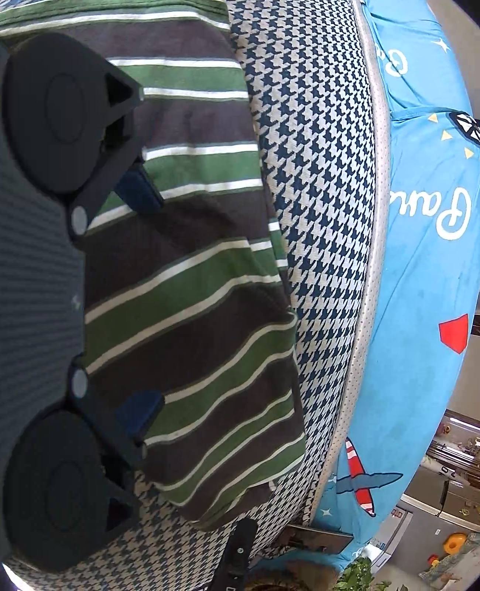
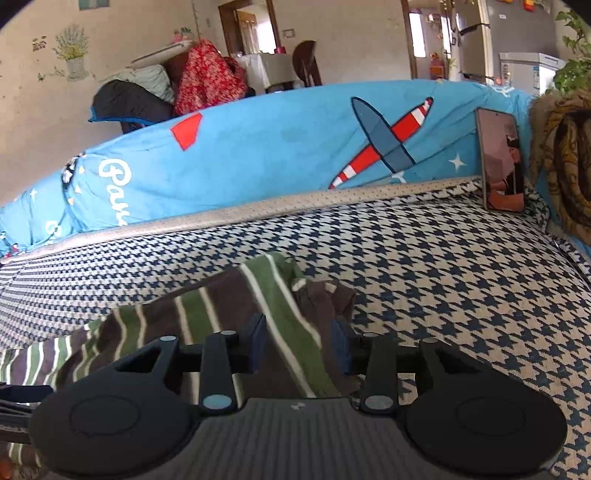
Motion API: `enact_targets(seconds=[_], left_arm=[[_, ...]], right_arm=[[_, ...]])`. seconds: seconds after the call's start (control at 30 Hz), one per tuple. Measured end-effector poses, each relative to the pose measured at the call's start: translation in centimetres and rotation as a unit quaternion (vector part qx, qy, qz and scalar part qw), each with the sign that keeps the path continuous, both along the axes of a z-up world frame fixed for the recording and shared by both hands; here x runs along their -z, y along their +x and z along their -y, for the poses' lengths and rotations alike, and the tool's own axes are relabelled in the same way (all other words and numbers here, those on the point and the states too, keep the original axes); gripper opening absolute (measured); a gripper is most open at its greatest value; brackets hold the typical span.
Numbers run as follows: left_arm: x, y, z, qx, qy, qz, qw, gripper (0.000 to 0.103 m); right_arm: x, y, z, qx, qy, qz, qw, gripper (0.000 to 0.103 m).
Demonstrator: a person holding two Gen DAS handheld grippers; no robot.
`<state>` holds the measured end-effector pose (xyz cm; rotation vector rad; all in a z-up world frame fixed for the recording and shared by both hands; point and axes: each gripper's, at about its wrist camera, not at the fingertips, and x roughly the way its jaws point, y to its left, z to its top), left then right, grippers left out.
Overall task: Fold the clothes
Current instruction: 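Withdraw both grippers from the folded striped shirt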
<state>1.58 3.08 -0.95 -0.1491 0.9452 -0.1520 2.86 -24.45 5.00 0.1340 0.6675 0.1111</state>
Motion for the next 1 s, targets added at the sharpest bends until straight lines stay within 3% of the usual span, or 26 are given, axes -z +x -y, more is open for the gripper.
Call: enact_targets(seconds=[0.13, 0.27, 0.4, 0.5, 0.6, 0.8, 1.0], left_arm=[[-0.2, -2.0, -0.8, -0.016, -0.010, 0.003, 0.9998, 0.103], [-0.7, -3.9, -2.6, -0.047, -0.019, 0.010, 0.9987, 0.103], [-0.7, -5.6, -4.4, -0.083, -0.022, 0.015, 0.9962, 0.103], [-0.4, -6.7, -5.2, -0.100, -0.030, 0.013, 0.9944, 0.103], [-0.1, -7.6, -5.7, -0.117, -0.024, 0.013, 0.9928, 0.103], [0.1, -8.1, -6.7, -0.135, -0.018, 0.015, 0.9905, 0.103], [0.1, -8.1, -7.4, -0.142, -0.024, 0.016, 0.9895, 0.103]], right_arm=[[0.4, -1.9, -1.8, -0.024, 0.011, -0.018, 0.999, 0.038], [1.0, -4.3, -3.0, -0.057, 0.052, -0.039, 0.996, 0.038], [1.9, -6.9, -5.3, -0.096, 0.054, -0.055, 0.992, 0.038], [3.3, -8.0, -6.5, -0.109, 0.092, -0.084, 0.986, 0.038], [4.5, -8.4, -7.5, -0.108, 0.125, -0.107, 0.980, 0.038], [6.0, -8.0, -8.1, -0.074, 0.194, -0.109, 0.972, 0.038], [7.1, -6.9, -7.7, -0.046, 0.272, -0.125, 0.953, 0.038]])
